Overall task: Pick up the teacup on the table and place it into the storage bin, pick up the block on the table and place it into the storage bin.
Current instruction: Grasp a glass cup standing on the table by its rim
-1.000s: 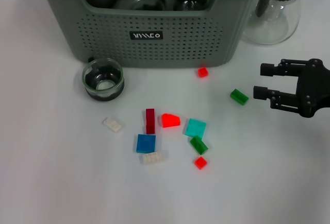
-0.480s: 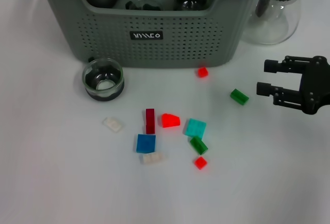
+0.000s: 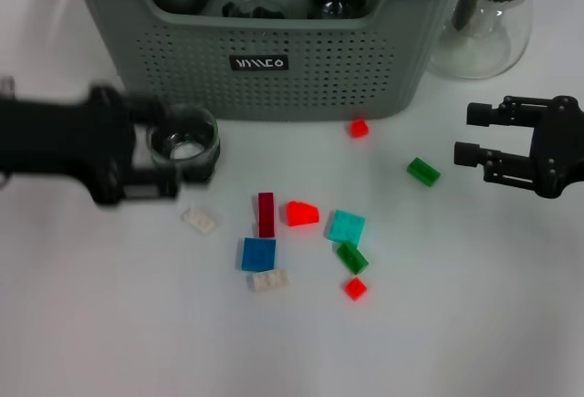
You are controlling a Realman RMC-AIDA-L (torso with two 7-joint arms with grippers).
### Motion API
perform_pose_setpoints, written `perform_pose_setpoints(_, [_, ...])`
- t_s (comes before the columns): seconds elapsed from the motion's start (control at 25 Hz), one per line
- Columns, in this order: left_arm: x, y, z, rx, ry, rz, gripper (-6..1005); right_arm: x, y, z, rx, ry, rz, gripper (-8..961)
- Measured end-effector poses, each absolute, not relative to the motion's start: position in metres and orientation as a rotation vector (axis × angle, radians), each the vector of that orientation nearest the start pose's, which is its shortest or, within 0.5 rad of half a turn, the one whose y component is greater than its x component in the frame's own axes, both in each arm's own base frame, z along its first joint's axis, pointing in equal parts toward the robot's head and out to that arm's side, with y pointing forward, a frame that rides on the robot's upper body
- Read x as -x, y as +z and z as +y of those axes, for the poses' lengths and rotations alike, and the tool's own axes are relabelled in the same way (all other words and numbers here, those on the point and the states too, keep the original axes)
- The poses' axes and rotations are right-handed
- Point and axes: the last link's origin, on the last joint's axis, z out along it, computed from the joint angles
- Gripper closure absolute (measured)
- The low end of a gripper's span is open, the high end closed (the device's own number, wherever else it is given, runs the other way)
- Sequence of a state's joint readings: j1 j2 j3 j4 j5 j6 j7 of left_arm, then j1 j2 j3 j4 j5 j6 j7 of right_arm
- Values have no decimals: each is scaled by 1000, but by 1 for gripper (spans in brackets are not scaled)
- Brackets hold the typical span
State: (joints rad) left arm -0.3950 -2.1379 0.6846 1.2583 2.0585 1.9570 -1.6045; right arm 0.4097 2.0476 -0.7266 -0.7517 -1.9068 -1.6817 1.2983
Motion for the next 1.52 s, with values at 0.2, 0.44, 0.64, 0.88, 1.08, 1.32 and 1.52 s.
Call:
perform_pose_setpoints(0.2, [227, 41, 291, 2973, -189, -433, 450, -275, 30, 307, 2725, 750, 591, 360])
perform_pose_setpoints(0.44, [214, 27, 311, 2931, 44, -390, 486, -274, 41, 317, 2715, 734, 808, 361])
perform_pose_setpoints(0.64, [212, 15, 326, 2865, 125, -327, 492, -273, 43, 318, 2715, 736, 822, 361])
perform_pose_setpoints(0.88, [220, 11, 337, 2782, 189, -311, 500, -272, 42, 319, 2720, 731, 808, 360])
perform_pose_setpoints(1.08, [234, 2, 339, 2763, 279, -335, 506, -272, 42, 320, 2717, 727, 802, 360])
perform_pose_setpoints(1.32, [241, -10, 341, 2757, 358, -352, 514, -271, 41, 322, 2712, 724, 797, 360])
perform_pose_setpoints(1.52, [239, -10, 329, 2856, 408, -399, 520, -271, 40, 323, 2710, 724, 796, 360])
